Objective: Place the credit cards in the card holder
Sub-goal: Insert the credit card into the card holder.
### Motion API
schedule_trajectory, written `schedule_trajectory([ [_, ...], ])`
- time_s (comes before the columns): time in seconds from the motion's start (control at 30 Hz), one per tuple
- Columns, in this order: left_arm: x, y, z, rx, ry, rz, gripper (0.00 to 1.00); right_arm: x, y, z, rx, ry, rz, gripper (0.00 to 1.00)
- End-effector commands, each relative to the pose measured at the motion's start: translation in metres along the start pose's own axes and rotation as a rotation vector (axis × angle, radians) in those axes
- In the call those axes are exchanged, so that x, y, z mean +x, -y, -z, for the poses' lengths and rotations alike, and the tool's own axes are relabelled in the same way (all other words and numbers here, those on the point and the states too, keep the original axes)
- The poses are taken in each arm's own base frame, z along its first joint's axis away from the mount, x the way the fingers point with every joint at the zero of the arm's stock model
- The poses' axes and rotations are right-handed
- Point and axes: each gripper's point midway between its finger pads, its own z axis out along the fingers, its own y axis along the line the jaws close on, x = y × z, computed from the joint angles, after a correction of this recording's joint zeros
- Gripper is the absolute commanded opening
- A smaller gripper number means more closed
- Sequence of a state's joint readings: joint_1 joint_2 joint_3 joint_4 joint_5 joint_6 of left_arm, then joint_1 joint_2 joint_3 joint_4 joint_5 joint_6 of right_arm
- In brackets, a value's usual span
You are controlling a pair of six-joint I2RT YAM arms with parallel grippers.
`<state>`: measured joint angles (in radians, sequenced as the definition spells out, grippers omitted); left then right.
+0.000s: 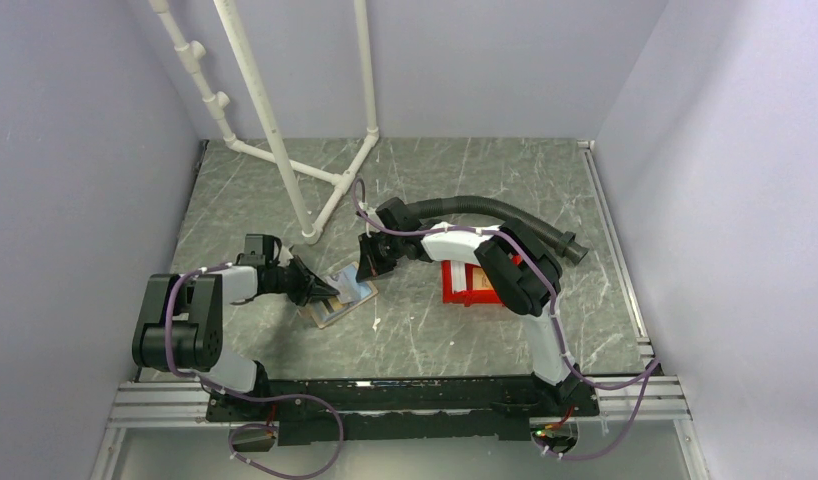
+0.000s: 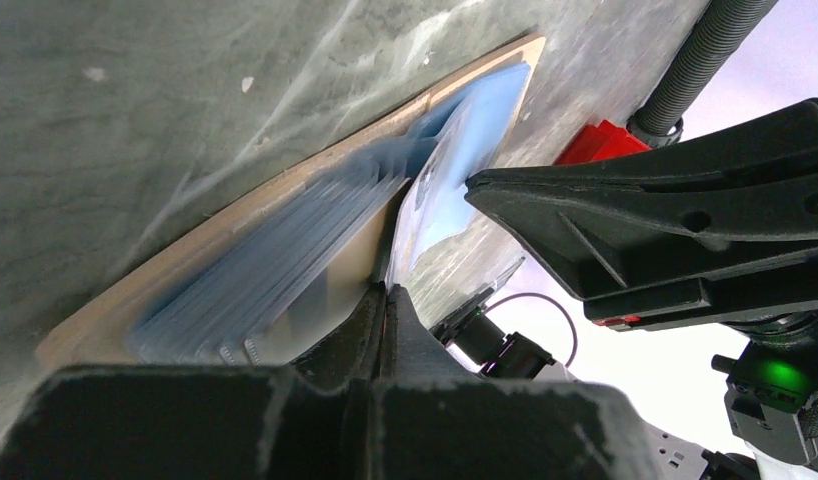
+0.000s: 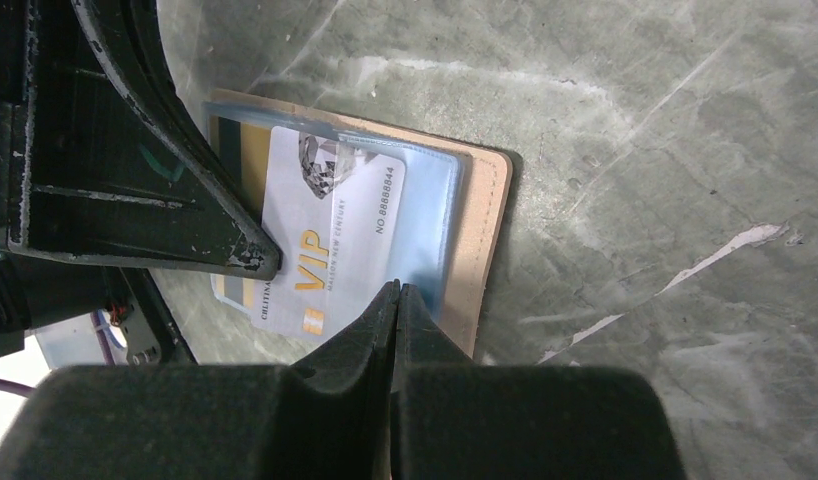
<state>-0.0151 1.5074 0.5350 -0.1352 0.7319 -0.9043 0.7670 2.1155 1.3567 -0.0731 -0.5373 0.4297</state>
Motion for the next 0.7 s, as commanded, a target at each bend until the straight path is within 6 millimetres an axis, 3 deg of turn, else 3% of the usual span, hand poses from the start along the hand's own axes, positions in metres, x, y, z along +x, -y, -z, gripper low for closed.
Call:
schedule_trajectory([
  [0.0,0.001,-0.002,-0.006,0.006,0.025,0.011,0.00,-0.004,0.002,0.000,0.006,0.005,0.004,0.00],
  [0.13,-0.001,-0.009,-0.005,-0.039,0.053,-0.002,0.00,-0.012,0.005,0.016,0.075,-0.001,0.024,0.01],
  [0.23,-0.002,-0.010,-0.005,-0.046,0.053,-0.014,0.00,-0.016,0.011,0.026,0.088,0.007,0.041,0.14],
  [0.37,-0.001,-0.007,-0.006,-0.046,0.046,-0.036,0.00,-0.007,0.010,0.018,0.034,-0.028,0.030,0.18],
  [0.5,-0.001,0.000,-0.011,-0.044,0.058,-0.065,0.00,0.003,0.006,0.006,-0.026,-0.049,0.003,0.16],
  [0.67,-0.005,0.006,-0.022,-0.053,0.094,-0.095,0.00,0.005,0.000,0.003,-0.061,-0.053,-0.002,0.04],
])
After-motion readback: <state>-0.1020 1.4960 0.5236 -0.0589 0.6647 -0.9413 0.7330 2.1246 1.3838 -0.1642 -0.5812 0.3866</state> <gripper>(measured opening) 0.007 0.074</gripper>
